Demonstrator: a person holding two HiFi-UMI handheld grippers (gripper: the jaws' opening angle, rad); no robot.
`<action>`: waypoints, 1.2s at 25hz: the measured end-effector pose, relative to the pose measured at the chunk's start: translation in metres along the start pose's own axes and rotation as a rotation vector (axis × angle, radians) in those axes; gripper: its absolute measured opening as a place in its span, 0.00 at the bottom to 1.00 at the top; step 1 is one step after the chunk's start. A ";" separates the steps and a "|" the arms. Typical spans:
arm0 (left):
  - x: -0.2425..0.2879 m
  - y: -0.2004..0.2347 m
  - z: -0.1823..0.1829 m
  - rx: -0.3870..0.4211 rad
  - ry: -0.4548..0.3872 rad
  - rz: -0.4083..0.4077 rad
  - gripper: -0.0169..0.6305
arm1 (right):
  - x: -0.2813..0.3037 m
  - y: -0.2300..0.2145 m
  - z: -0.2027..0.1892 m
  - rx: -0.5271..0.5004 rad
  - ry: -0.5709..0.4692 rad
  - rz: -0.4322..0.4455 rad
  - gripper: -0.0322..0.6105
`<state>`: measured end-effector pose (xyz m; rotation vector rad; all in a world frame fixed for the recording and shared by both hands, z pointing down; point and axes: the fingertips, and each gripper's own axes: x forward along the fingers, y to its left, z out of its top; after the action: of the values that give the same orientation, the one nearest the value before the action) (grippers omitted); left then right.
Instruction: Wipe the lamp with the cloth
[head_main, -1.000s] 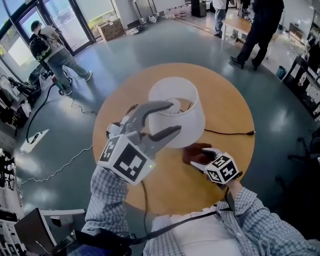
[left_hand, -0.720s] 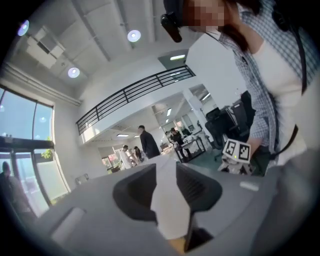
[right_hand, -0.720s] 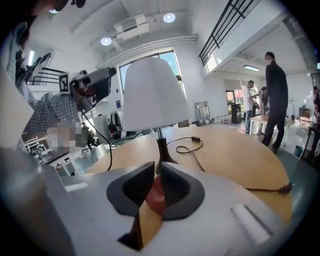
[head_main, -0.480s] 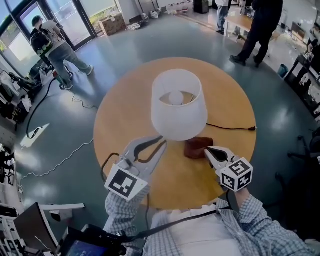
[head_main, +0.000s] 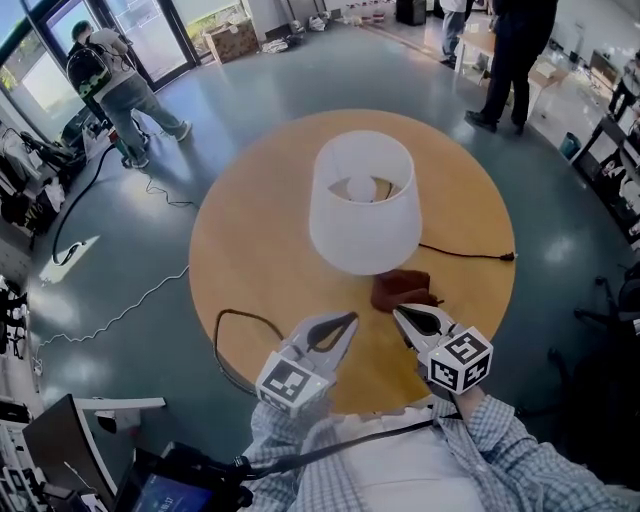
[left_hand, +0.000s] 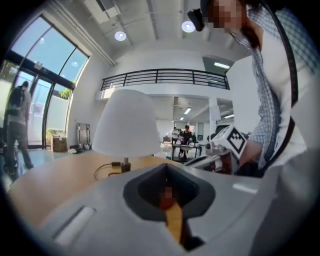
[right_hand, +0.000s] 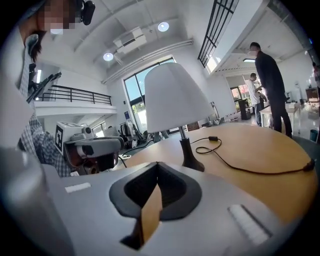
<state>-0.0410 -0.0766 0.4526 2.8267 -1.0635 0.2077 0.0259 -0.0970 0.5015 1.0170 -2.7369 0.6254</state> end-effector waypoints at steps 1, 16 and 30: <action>0.000 -0.003 -0.008 -0.017 0.009 -0.005 0.03 | 0.001 0.001 0.000 -0.005 0.002 0.004 0.05; 0.004 -0.022 -0.042 -0.135 0.087 -0.046 0.03 | 0.008 0.010 -0.003 -0.037 0.024 0.047 0.05; 0.004 -0.024 -0.046 -0.135 0.101 -0.044 0.03 | 0.003 0.003 -0.015 0.012 0.057 0.044 0.05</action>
<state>-0.0267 -0.0539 0.4974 2.6857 -0.9564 0.2613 0.0214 -0.0905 0.5146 0.9295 -2.7158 0.6671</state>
